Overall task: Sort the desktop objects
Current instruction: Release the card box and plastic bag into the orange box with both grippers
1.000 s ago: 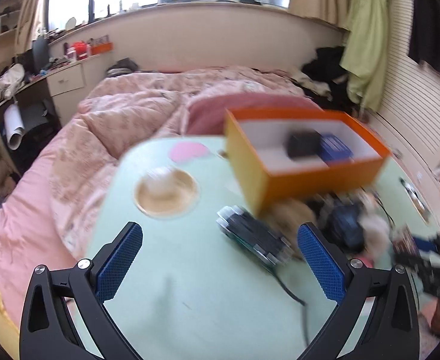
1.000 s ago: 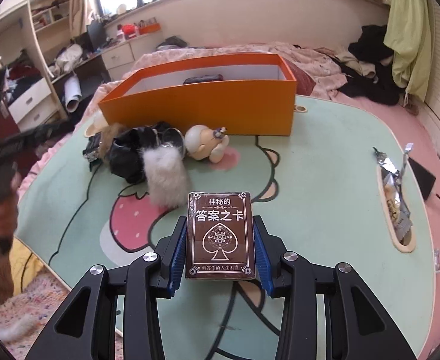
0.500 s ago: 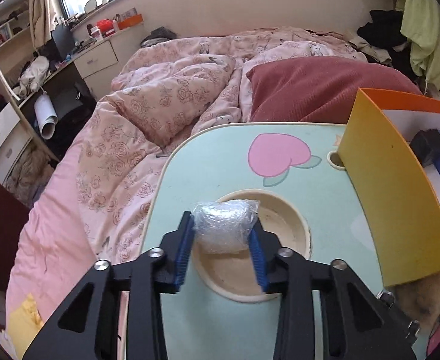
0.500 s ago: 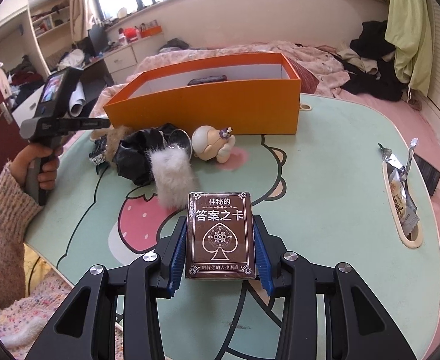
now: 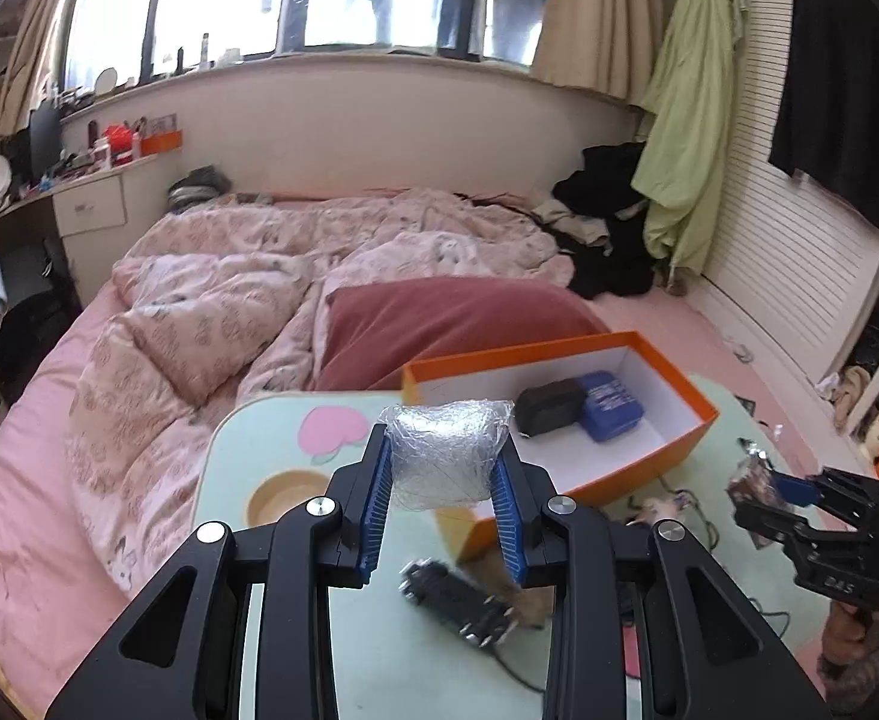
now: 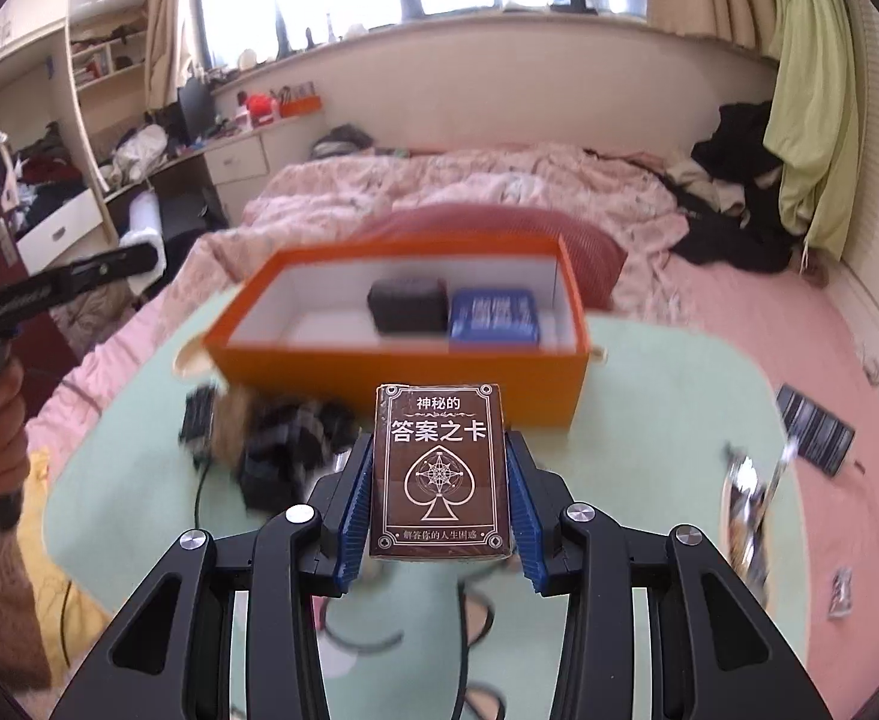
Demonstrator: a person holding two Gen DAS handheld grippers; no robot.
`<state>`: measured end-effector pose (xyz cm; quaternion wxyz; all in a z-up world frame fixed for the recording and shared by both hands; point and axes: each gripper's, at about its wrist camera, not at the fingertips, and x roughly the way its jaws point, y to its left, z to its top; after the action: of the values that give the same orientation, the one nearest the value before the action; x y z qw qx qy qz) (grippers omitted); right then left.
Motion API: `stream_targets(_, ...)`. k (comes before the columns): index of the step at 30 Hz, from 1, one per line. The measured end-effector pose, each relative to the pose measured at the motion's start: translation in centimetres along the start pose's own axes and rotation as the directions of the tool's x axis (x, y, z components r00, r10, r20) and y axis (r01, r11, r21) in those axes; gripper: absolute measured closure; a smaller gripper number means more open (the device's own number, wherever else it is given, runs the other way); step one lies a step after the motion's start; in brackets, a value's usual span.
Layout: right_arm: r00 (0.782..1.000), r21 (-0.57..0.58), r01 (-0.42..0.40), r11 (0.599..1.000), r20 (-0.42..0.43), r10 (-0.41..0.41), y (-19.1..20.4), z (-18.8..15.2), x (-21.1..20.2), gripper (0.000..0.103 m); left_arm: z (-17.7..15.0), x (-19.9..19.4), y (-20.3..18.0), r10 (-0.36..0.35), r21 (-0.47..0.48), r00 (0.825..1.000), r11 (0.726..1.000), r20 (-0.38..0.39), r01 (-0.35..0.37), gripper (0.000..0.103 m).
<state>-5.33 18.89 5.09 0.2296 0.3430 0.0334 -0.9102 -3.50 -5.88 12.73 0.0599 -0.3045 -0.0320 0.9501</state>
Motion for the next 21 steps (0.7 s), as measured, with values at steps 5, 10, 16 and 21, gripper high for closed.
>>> stream_targets(5,1.000,0.026,0.004,1.000,0.022,-0.005,-0.5,5.2,2.9,0.063,2.8,4.2,-3.5,-0.004,0.038,0.999,0.999,-0.043,0.006,0.060)
stream_targets(10,0.997,0.120,0.040,0.992,-0.063,-0.033,-2.3,7.1,6.9,0.025,3.0,9.6,-3.0,0.028,-0.033,0.988,0.999,-0.153,-0.034,0.023)
stream_targets(16,0.999,0.132,0.006,0.991,-0.034,-0.002,-3.3,3.4,4.0,0.025,-0.2,7.0,-2.2,0.049,-0.019,0.991,0.999,-0.124,-0.051,0.023)
stream_targets(21,0.996,0.059,0.066,0.996,-0.069,-0.062,-1.8,-1.6,1.5,0.018,-4.0,3.2,-2.4,0.020,-0.030,0.993,0.999,-0.112,-0.024,0.023)
